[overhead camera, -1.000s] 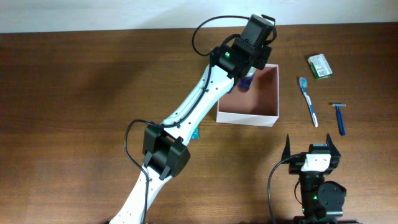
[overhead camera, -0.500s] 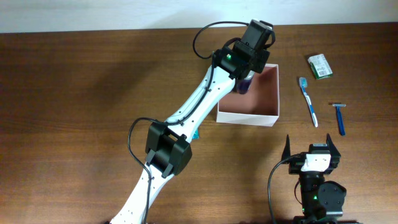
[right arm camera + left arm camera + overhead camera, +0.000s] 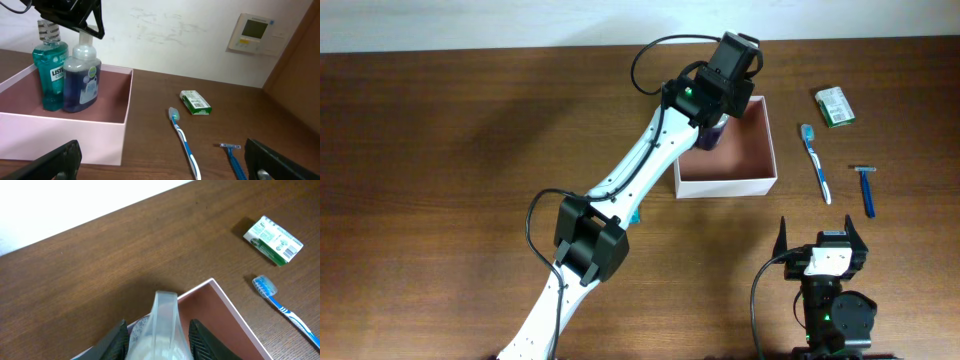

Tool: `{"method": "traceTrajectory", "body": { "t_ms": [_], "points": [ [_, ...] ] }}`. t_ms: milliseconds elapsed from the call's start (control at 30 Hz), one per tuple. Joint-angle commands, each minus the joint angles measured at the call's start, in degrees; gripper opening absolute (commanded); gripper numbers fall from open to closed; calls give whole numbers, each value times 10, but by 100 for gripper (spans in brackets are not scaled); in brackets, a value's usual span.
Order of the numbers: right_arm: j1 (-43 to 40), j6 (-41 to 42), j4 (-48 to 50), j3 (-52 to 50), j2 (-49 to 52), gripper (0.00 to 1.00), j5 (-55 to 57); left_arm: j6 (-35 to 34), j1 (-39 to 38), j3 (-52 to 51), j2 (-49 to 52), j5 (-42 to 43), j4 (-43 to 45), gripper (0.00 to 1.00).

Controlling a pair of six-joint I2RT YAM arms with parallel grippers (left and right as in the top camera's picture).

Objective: Pack container
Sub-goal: 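Lower the pump bottle beside the mouthwash and release, then retract the left arm up and away from the box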

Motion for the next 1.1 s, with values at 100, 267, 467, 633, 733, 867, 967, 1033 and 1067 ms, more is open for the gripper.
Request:
{"method": "traceTrajectory", "body": {
  "t_ms": [100, 267, 467, 633, 733, 867, 967, 1033, 1067],
  "points": [
    [5, 5, -3, -3, -4, 99, 11, -3, 5, 9, -8, -4, 10, 49],
    [5, 5, -3, -3, -4, 99, 11, -3, 5, 15, -8, 5, 9, 50],
    [5, 5, -3, -3, -4, 99, 11, 2, 7, 136, -14, 24, -7, 61],
    [5, 5, -3, -3, -4, 99, 11, 2, 22, 260, -26, 16, -53, 68],
    [5, 5, -3, -3, -4, 99, 11, 1, 42, 281, -45, -15, -84, 68],
    [5, 5, -3, -3, -4, 99, 11, 1, 82, 281, -70, -74, -141, 99],
    [5, 5, -3, -3, -4, 99, 11, -49, 119, 281, -73, -126, -199, 99],
    [5, 5, -3, -3, -4, 99, 11, -129, 155, 270, -73, -156, -262, 99],
    [5, 5, -3, -3, -4, 99, 11, -149, 167, 265, -73, -159, -278, 99]
  ]
}}
